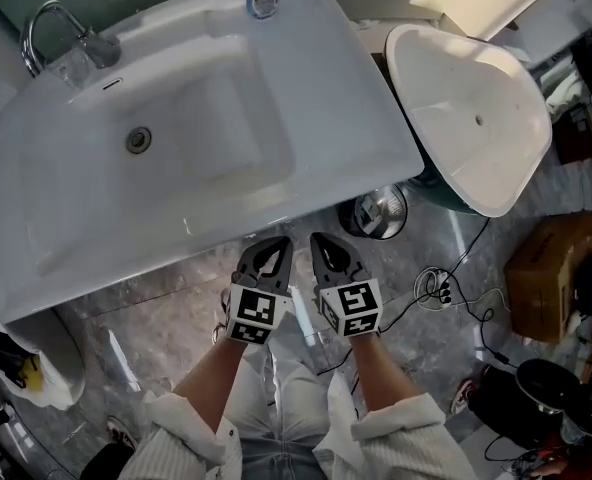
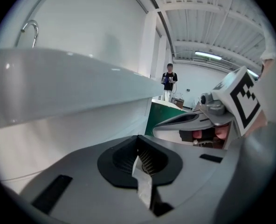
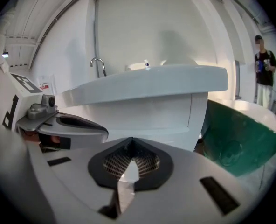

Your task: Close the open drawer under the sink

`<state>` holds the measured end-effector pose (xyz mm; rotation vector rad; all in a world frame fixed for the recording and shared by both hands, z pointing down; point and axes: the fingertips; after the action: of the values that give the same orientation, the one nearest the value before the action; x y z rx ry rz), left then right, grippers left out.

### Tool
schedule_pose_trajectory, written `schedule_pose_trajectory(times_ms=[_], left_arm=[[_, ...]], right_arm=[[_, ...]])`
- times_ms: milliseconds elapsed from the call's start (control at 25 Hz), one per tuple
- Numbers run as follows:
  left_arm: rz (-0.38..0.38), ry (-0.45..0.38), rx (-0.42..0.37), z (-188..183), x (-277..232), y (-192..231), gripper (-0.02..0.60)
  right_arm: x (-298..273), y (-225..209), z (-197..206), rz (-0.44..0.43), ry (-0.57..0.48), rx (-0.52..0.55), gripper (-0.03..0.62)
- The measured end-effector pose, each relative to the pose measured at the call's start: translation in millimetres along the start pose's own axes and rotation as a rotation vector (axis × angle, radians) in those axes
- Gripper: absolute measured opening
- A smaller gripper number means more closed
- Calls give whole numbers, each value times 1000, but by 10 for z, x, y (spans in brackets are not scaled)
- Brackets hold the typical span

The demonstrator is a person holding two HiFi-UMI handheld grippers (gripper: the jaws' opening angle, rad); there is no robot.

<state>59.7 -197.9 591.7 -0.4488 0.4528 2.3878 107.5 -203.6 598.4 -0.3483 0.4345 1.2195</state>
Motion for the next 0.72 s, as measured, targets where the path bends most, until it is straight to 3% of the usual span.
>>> schedule_pose_trajectory(times_ms=[360,720], left_arm=[[43,-28,-24,-390,302,-239,15],[31,-120,-58,-991,703,-350,15]], right_arm=[[428,122,-493,15,-66,-9,10],[830,368,-1104,-45,-146,36,10]])
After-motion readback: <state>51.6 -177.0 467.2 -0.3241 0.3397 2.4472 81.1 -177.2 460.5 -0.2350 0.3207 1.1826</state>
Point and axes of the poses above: the fingertips, and each gripper's own axes: x backward along the fingers, y to its left, z out of its underside, and after that the axes turned 11 degrees about z, right-handed
